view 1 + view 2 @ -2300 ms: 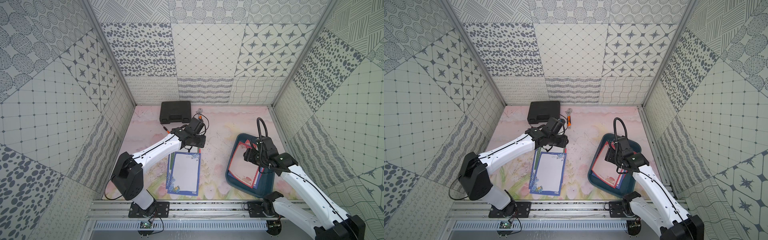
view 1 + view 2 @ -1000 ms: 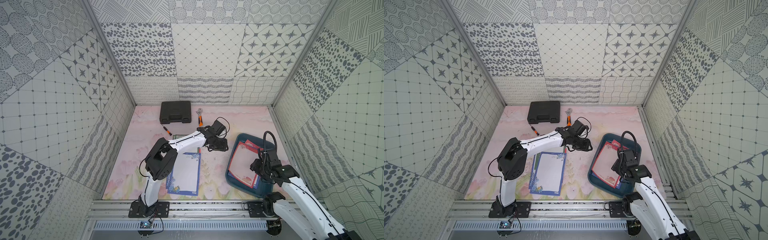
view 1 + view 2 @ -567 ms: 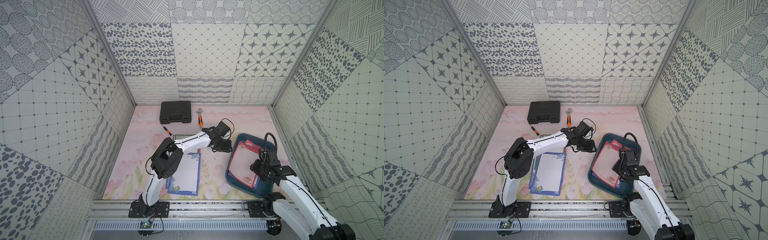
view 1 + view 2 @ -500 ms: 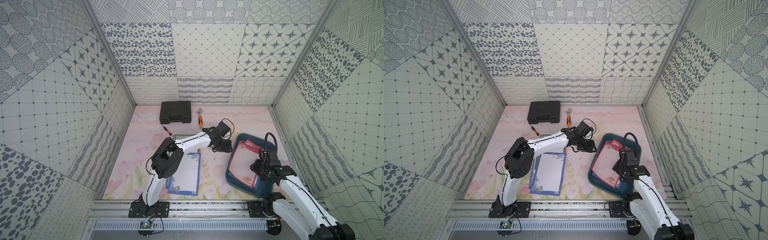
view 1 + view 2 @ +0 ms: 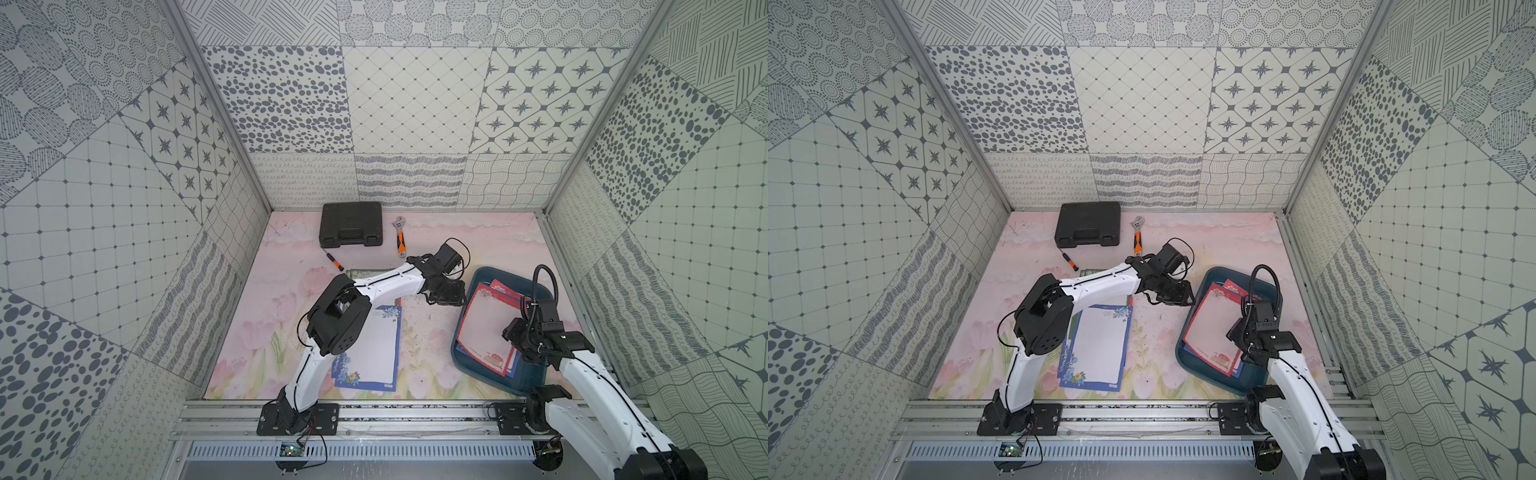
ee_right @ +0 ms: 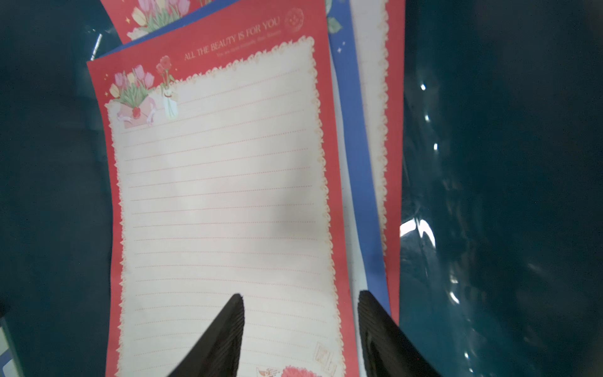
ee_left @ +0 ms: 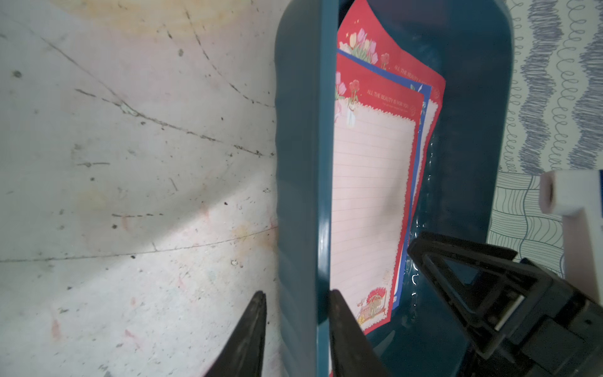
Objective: Take out the stationery paper from the storage box
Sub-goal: Pick up the stationery paper from the storage box.
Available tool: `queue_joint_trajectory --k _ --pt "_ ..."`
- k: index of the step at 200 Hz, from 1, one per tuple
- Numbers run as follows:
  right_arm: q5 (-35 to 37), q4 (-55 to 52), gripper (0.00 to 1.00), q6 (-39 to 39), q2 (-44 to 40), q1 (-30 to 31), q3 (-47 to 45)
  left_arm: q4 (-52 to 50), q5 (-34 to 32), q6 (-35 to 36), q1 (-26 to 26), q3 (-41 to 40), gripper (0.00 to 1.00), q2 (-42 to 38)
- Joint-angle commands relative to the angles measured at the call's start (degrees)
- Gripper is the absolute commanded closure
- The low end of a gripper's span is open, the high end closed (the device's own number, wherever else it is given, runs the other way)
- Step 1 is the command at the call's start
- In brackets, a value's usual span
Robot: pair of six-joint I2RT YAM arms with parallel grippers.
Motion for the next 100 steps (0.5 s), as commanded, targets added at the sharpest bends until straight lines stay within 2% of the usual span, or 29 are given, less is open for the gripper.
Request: queue_joint_trajectory --k 1,46,71,100 --pt "0.42 0.94 0.41 -0.7 0.06 -0.49 -0.47 -1.8 1.05 -0.49 -0.58 0.83 0.68 0.85" --pt "-0.38 1.79 0.39 -0.51 0.67 -0.86 -0.97 -2.41 1.74 -0.91 -0.57 1.7 0.72 1.93" --pt "-0.82 2.1 0.39 -0.34 0.5 -1.04 -1.33 -2.68 1.86 -1.36 -0.59 1.91 0.77 2.33" --pt "-1.35 2.93 0.4 0.0 0.55 -1.3 -2.11 -2.85 1.67 -2.06 -0.57 1.81 0.77 2.21"
